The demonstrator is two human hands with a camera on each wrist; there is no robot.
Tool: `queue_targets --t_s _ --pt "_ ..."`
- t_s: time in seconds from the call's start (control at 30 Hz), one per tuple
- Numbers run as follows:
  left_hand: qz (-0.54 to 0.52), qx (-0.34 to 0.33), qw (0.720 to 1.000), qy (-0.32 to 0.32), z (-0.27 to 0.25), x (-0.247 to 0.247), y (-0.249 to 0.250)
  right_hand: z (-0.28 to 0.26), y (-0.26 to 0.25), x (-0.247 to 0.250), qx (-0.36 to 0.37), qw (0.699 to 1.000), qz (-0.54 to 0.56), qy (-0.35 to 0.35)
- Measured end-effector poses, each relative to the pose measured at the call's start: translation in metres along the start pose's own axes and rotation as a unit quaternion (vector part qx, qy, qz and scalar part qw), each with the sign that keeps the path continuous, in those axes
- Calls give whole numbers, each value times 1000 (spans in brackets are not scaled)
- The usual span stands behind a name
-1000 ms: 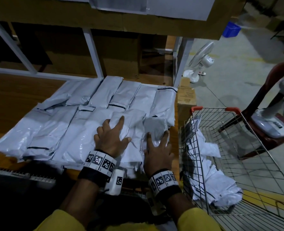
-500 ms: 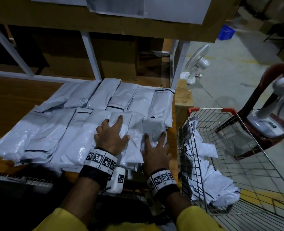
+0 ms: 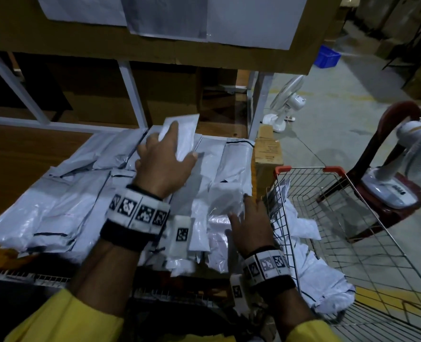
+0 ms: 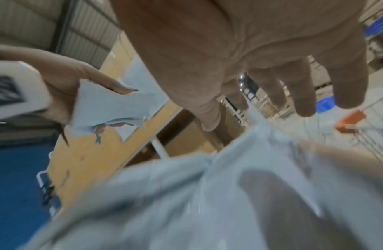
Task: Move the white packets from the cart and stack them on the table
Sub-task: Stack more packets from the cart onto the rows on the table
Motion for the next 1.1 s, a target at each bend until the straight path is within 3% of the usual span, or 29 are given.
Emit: queue_targets --t_s 0.1,0.2,0.4,0.67,0.77,0.97,1.1 --pt "15 -29 999 25 42 14 23 8 5 16 8 1000 -14 7" --pt "12 -19 1000 7 86 5 47 15 10 27 7 1000 -4 2" --pt "128 26 986 -103 146 -83 30 11 25 46 -1 1000 9 10" --pt "287 2 933 -218 150 -159 -1 10 77 45 -94 995 28 18" --pt "305 10 926 -221 163 -170 -14 12 85 49 -106 994 18 13" --pt "278 28 941 -193 167 -164 -5 21 91 49 -89 996 16 21" --pt "150 3 981 -126 156 -134 29 17 92 51 -86 996 20 21"
Point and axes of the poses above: each hand's wrist, its own z-axis towards the middle knuckle, its own x-axis out of the back of the hand, y = z × x, the point moved 3 cm from there along z, towards the middle knuckle, and after that the axes turned 4 degrees about -z, right-handed, at the moved point
